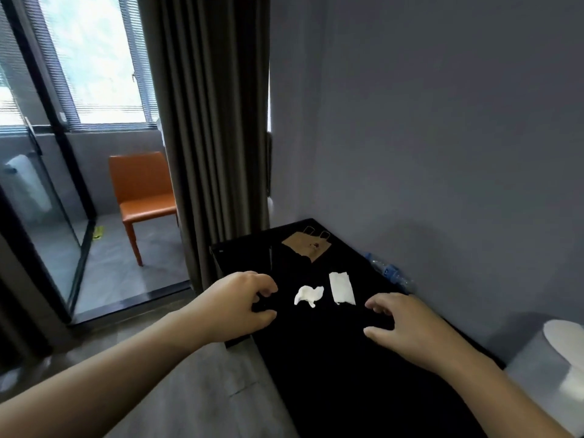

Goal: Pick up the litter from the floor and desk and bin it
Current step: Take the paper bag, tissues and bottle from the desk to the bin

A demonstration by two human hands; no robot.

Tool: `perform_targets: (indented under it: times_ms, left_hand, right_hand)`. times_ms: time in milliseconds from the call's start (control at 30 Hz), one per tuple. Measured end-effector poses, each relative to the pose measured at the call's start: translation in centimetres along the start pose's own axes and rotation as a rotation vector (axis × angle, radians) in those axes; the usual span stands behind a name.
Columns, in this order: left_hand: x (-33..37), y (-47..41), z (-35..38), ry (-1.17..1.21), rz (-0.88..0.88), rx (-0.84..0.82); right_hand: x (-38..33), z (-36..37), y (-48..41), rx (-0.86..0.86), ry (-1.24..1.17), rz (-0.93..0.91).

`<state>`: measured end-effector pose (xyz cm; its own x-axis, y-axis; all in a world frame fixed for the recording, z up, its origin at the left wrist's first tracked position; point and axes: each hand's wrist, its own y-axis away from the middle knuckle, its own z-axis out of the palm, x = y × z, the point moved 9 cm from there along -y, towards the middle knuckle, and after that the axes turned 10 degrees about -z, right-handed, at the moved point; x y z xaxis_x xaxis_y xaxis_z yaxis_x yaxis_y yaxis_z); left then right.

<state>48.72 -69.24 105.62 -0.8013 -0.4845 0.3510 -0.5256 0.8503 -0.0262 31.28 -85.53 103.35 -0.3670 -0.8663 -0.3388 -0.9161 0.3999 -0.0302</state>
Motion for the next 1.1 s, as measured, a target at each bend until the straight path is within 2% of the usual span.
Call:
perform_targets:
  times_ms: [300, 733, 1100]
  left_hand:
    - [-3.1, -11.5, 2.7, 0.06, 0.092, -0.119]
    - [-12.5, -28.4, 2.0, 0.013, 0.29, -0.287]
    - [-11.8, -37.4, 7.4, -0.028, 0.397, -0.539]
  right_hand:
    - [4.0, 1.9, -6.7, 0.002, -0.009, 0.172]
    - [5.1, 5.5, -20.4, 0.037, -0.072, 0.454]
    - [10.9, 7.3, -23.4, 0.032, -0.092, 0.702]
